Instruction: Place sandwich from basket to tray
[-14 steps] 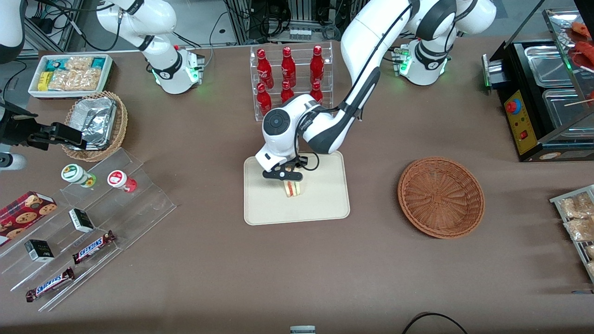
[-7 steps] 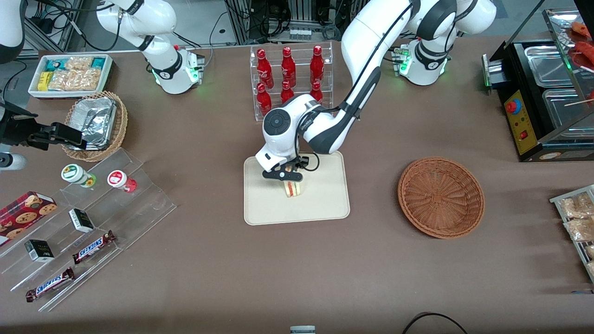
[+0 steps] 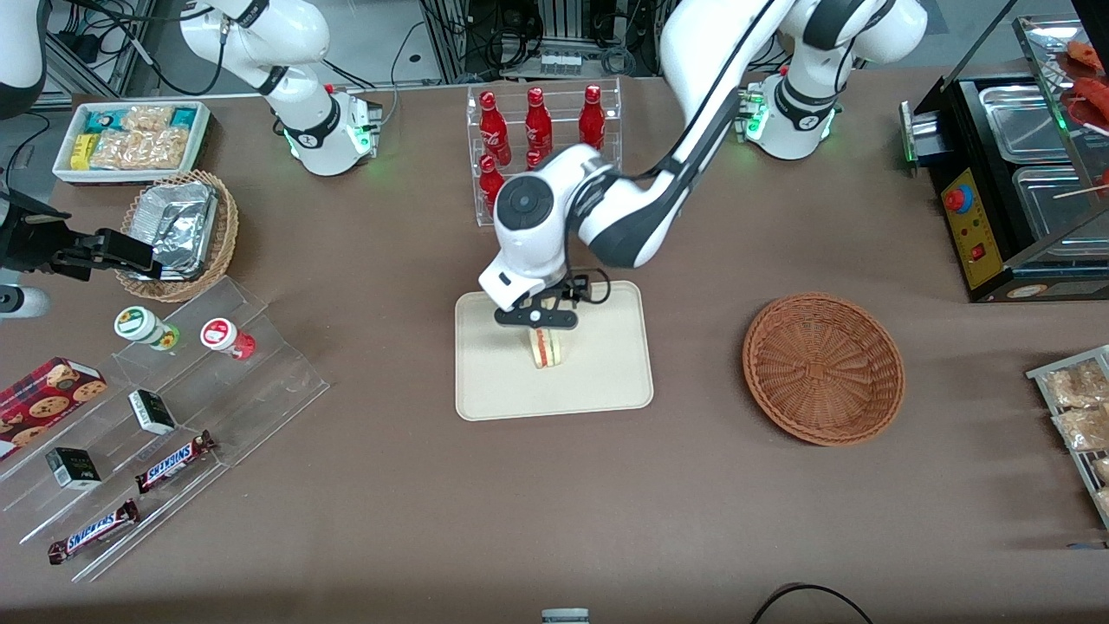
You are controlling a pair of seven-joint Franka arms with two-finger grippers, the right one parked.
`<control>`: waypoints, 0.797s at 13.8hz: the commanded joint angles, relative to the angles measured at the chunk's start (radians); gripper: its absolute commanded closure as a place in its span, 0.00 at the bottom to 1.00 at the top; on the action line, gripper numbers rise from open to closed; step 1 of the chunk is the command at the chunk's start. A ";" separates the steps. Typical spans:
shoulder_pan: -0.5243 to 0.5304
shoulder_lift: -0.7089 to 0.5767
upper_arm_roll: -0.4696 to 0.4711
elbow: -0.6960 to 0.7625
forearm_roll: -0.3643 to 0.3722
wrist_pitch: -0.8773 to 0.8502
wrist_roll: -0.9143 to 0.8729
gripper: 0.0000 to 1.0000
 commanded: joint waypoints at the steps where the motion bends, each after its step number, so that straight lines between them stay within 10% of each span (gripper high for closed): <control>1: 0.021 -0.114 0.033 -0.027 -0.010 -0.102 -0.034 0.00; 11: 0.273 -0.496 0.089 -0.192 0.018 -0.359 0.194 0.00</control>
